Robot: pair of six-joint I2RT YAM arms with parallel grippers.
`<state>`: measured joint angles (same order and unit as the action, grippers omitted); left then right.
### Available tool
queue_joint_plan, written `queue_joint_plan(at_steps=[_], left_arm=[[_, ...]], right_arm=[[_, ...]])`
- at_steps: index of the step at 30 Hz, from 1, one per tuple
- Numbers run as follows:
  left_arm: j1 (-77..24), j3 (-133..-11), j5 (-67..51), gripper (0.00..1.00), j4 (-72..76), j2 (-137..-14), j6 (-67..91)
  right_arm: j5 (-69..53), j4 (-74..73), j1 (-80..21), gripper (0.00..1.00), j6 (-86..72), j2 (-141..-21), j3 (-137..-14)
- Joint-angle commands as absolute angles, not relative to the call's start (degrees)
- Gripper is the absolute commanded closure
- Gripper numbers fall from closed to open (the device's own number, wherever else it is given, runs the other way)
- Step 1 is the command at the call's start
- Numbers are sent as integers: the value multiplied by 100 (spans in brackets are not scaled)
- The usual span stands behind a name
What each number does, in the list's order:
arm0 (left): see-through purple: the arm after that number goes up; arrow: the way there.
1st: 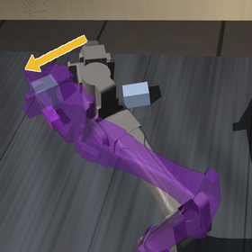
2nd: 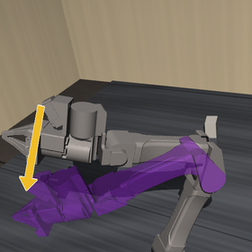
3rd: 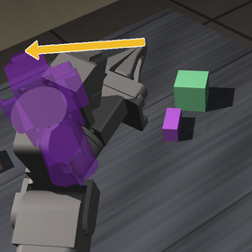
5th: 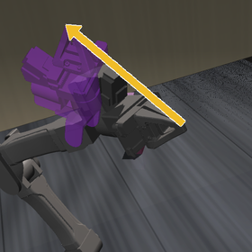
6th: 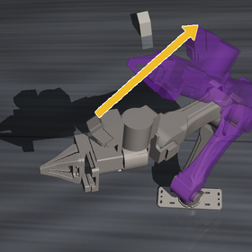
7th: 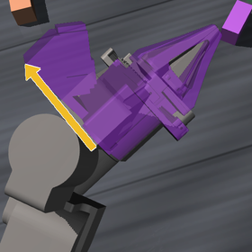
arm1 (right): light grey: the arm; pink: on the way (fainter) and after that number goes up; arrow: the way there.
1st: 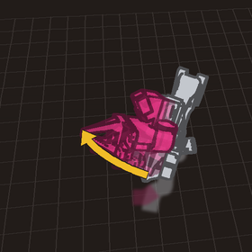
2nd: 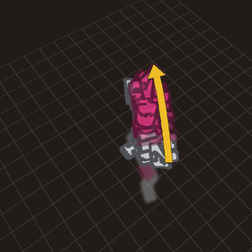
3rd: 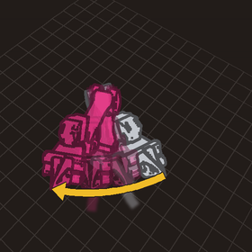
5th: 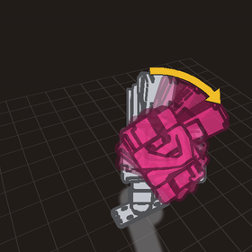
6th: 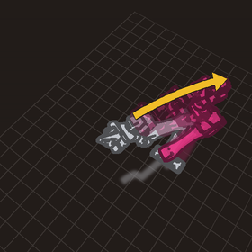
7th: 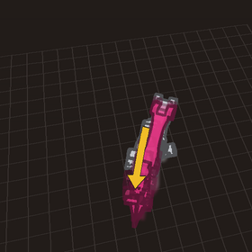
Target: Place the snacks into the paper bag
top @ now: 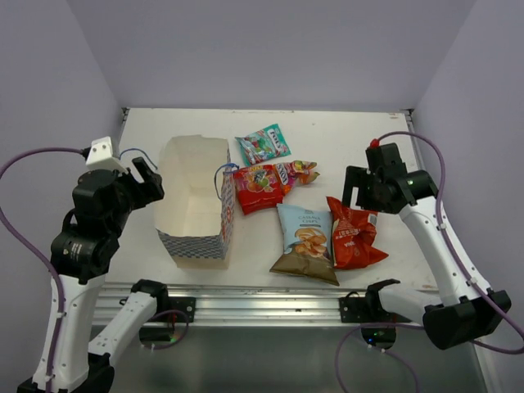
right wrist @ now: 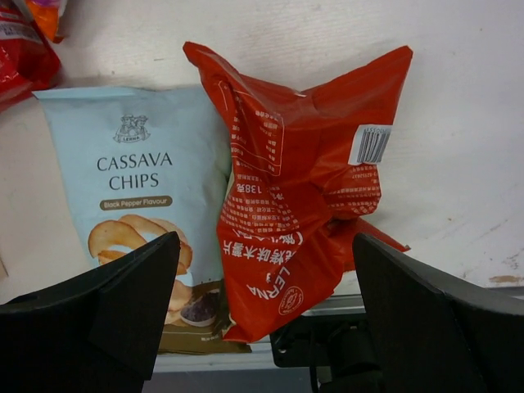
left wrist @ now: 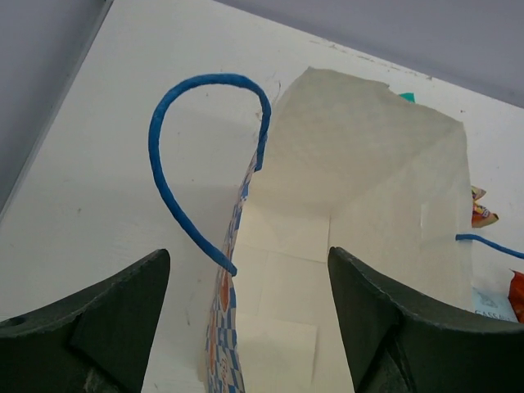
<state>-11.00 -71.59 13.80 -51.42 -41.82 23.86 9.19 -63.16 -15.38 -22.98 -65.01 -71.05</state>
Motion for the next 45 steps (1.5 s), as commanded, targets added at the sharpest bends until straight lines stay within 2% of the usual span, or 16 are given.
queue_joint_plan(at_steps=[1,4,5,6,10,21,25,26,27,32,33,35,36,38,42,45], left_arm=[[-1107,-6795,1274,19,-5010,-4131,2558],[-1116,-6654,1213,28,-4896,-4113,2549],[-1108,-6636,1169,38,-4878,-4131,2549],[-1107,-6618,1160,42,-4861,-4148,2549],[-1107,-6504,1046,51,-4808,-4254,2549],[-1116,-6249,1169,53,-4843,-4359,2426],[-1107,-6214,1186,77,-4825,-4386,2399],[-1107,-6196,1204,92,-4816,-4394,2391],[-1107,-6170,1213,100,-4816,-4395,2399],[-1116,-6117,1204,100,-4781,-4386,2391],[-1108,-6126,1213,100,-4773,-4386,2382],[-1107,-6135,1222,100,-4772,-4386,2373],[-1107,-6135,1222,100,-4781,-4377,2373],[-1107,-6135,1213,100,-4772,-4360,2373],[-1107,-6135,1195,100,-4772,-4324,2364],[-1107,-6170,1160,100,-4772,-4289,2329]], right_arm=[[607,-6047,-1564,9,-2452,-6495,-6970],[580,-6012,-1564,9,-2426,-6574,-6803],[580,-6020,-1573,9,-2417,-6600,-6768],[580,-6003,-1565,9,-2408,-6618,-6724],[598,-5906,-1573,9,-2382,-6671,-6408],[273,-5318,-1722,9,-2470,-6873,-5511],[246,-5212,-1767,9,-2470,-6917,-5353],[237,-5195,-1784,9,-2470,-6934,-5326],[220,-5160,-1793,9,-2470,-6952,-5300],[228,-5115,-1872,10,-2522,-7040,-5133],[272,-5107,-1881,17,-2540,-7057,-5081],[352,-5054,-1890,41,-2566,-7154,-4957],[395,-5054,-1907,75,-2575,-7206,-4983],[527,-5133,-1916,97,-2610,-7355,-5027],[562,-5334,-1942,100,-2532,-7244,-5325],[685,-5475,-1969,100,-2234,-6875,-6439]])
